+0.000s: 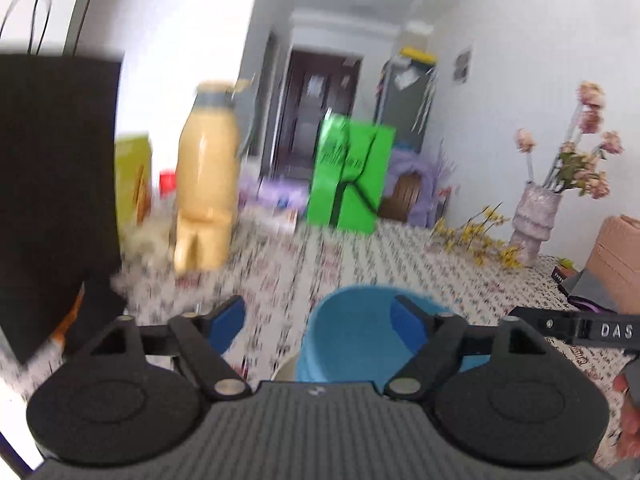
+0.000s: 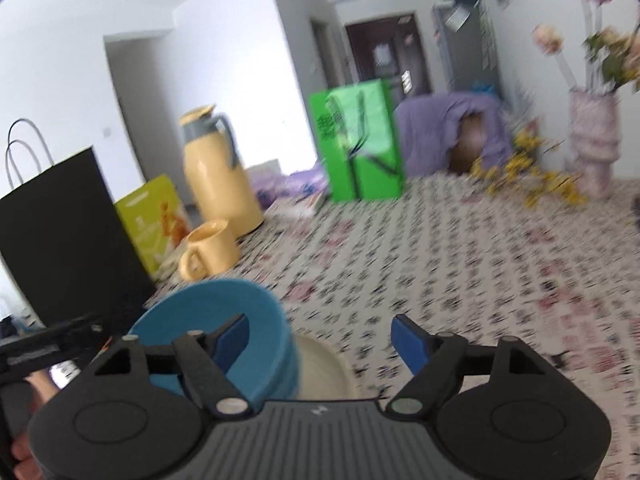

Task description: Organize plates and bowls

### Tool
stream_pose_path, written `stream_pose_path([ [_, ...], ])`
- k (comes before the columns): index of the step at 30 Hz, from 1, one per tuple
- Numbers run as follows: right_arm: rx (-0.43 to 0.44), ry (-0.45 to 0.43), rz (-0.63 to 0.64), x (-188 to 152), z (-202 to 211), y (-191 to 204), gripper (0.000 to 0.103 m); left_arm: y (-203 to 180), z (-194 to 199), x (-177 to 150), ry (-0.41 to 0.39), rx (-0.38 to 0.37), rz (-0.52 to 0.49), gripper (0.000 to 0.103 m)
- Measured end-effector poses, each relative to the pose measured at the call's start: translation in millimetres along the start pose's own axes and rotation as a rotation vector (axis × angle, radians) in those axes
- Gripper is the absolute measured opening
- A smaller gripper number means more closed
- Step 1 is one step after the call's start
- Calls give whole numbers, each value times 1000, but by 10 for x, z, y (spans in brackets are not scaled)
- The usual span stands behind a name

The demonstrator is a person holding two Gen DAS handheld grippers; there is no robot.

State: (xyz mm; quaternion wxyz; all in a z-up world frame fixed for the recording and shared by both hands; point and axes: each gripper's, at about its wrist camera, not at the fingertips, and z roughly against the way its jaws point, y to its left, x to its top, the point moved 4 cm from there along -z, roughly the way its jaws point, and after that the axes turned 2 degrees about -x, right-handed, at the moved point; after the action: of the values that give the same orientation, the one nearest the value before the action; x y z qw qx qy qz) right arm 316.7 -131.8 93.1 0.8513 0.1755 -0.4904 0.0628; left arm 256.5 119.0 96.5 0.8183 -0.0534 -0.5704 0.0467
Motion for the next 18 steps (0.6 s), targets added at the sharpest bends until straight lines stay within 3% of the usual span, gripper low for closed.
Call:
stream_pose_path([
  [2, -59, -60, 17, -9, 158, -106, 87, -159, 60, 7, -54, -28, -32, 98],
  [8, -211, -159, 32, -120, 629, -526, 88, -682, 103, -38, -94, -121, -99, 99],
  [13, -255, -178, -29, -216, 830, -822, 88, -971, 180, -84, -117, -155, -139, 100],
  [18, -238, -192, -30, -268, 933, -878, 88, -1096, 255, -121, -127, -149, -138, 103],
])
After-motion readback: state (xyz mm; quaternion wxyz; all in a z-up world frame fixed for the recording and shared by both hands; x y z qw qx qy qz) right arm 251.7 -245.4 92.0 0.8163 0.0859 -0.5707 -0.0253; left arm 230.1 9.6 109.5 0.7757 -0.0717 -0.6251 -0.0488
